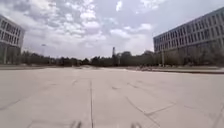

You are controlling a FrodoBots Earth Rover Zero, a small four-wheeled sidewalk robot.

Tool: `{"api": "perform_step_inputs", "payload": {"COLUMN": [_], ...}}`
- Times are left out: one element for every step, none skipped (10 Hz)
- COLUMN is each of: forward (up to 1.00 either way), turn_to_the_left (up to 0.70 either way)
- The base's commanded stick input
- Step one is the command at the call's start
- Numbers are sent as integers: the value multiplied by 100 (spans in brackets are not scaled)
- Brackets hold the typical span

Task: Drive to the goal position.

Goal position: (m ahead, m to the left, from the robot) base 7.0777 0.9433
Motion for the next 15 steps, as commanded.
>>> {"api": "perform_step_inputs", "payload": {"forward": [93,93,93,93,93,93,93,93,93,93,93,93,93,93,93], "turn_to_the_left": [4,4,4,4,4,4,4,4,4,4,4,4,4,4,4]}}
